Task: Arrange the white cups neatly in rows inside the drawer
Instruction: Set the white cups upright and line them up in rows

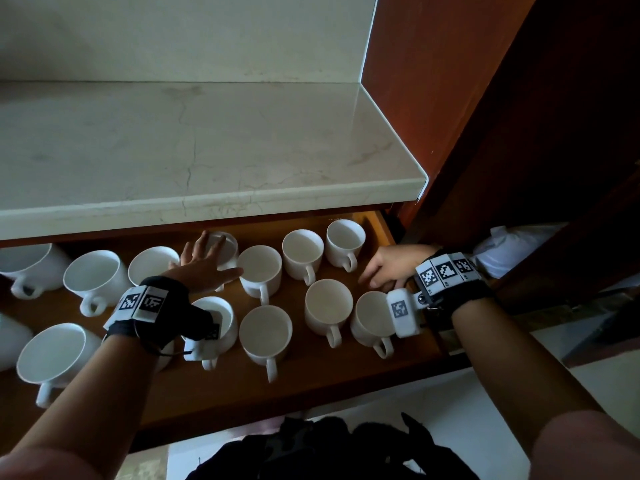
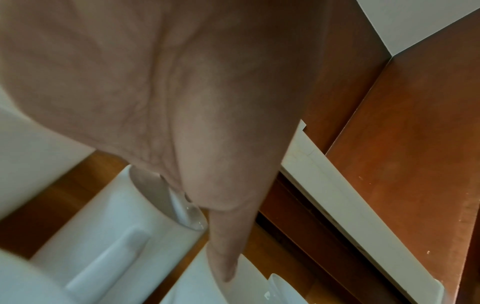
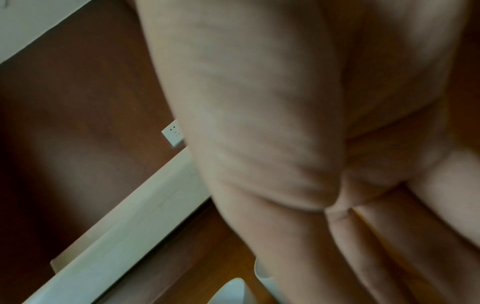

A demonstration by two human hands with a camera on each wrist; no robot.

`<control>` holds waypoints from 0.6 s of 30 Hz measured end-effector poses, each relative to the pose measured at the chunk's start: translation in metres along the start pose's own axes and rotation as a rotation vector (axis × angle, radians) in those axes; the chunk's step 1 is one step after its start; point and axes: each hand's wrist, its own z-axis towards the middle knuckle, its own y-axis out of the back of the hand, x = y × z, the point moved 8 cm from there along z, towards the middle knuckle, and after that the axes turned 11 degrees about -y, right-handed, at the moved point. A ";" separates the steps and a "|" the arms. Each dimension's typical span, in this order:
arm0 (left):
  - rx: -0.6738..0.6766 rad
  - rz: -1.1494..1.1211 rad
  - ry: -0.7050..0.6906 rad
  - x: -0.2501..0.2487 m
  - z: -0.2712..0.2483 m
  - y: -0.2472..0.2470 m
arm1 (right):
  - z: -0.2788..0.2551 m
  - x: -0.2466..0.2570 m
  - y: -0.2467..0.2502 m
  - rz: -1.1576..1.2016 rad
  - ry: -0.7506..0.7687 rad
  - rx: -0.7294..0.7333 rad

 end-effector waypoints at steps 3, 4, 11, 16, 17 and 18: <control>0.024 -0.022 -0.006 0.001 0.000 0.000 | 0.003 -0.002 0.008 0.127 0.016 -0.023; 0.031 -0.015 -0.008 0.001 0.000 0.001 | 0.004 -0.002 0.011 0.169 0.023 -0.033; 0.069 0.060 -0.035 -0.015 -0.010 0.007 | 0.004 0.007 0.030 0.427 0.083 -0.212; 0.076 0.036 -0.119 -0.039 -0.014 0.010 | 0.008 0.016 0.028 0.411 0.073 -0.250; 0.070 0.015 -0.141 -0.043 -0.016 0.012 | 0.009 0.018 0.027 0.407 0.075 -0.252; 0.059 0.004 -0.166 -0.048 -0.017 0.014 | 0.010 0.021 0.026 0.414 0.079 -0.259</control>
